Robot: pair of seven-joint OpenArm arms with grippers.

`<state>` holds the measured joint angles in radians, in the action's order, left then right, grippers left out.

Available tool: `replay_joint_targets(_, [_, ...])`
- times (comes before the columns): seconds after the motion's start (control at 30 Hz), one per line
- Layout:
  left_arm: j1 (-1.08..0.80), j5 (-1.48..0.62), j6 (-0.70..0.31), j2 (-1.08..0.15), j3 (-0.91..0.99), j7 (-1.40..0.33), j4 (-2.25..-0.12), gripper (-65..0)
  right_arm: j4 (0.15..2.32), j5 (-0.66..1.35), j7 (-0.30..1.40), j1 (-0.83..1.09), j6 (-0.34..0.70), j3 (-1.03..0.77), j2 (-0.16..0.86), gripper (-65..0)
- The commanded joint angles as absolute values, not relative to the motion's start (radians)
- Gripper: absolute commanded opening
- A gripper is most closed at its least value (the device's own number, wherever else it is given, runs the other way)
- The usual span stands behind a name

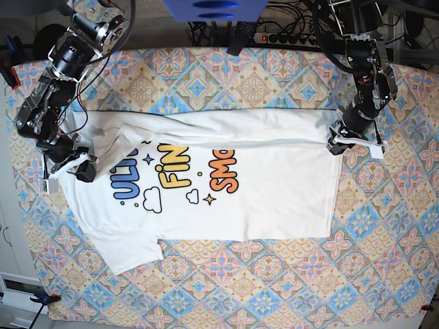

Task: Fold the T-shirt properly
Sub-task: 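Reach both grippers down to the shirt's side edges below the sleeves, then grasp the side edges and drag them toward the collar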

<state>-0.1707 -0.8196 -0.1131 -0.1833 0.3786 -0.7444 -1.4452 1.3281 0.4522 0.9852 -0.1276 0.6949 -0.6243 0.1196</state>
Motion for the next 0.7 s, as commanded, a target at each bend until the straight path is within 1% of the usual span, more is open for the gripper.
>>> replay_joint_targets(0.0, [-0.163,-0.834,-0.122,-0.196,0.387,-0.731,-1.466,-60.2,1.345,0.475,0.964,-0.140,0.698,-0.625,0.136,-55.8])
replay_joint_targets(0.03, [-0.165,-0.834,-0.122,-0.197,0.387,-0.731,-1.469,-56.1,1.349,0.475,0.964,-0.139,0.698,-0.625,0.136,-52.5])
replay_joint_targets(0.1, [-0.168,-0.835,-0.120,-0.197,0.387,-0.733,-1.471,-45.4,1.383,0.475,0.967,-0.137,0.698,-0.627,0.136,-45.7])
replay_joint_targets(0.17, [-0.170,-0.839,-0.120,-0.199,0.389,-0.733,-1.472,-32.8,1.435,0.475,0.970,-0.125,0.698,-0.630,0.136,-40.9])
replay_joint_targets(0.23, [-0.189,-0.845,-0.120,-0.199,0.390,-0.733,-1.489,-23.5,1.483,0.475,0.970,-0.085,0.698,-0.630,0.136,-39.9])
replay_joint_targets(0.3, [-0.228,-0.845,-0.122,-0.199,0.390,-0.733,-1.555,-18.0,1.544,0.475,0.972,-0.050,0.698,-0.631,0.136,-39.9])
replay_joint_targets(0.37, [-0.280,-0.845,-0.122,-0.199,0.390,-0.733,-1.627,-16.0,1.595,0.475,0.972,-0.008,0.698,-0.633,0.136,-39.9])
replay_joint_targets(0.47, [-0.361,-0.845,-0.122,-0.197,0.390,-0.733,-1.709,-16.1,1.653,0.476,0.972,0.077,0.698,-0.634,0.136,-39.9])
replay_joint_targets(0.67, [-0.455,-0.883,-0.122,-0.196,0.390,-0.733,-1.715,-16.1,1.678,0.487,0.969,0.196,0.698,-0.664,0.136,-39.9])
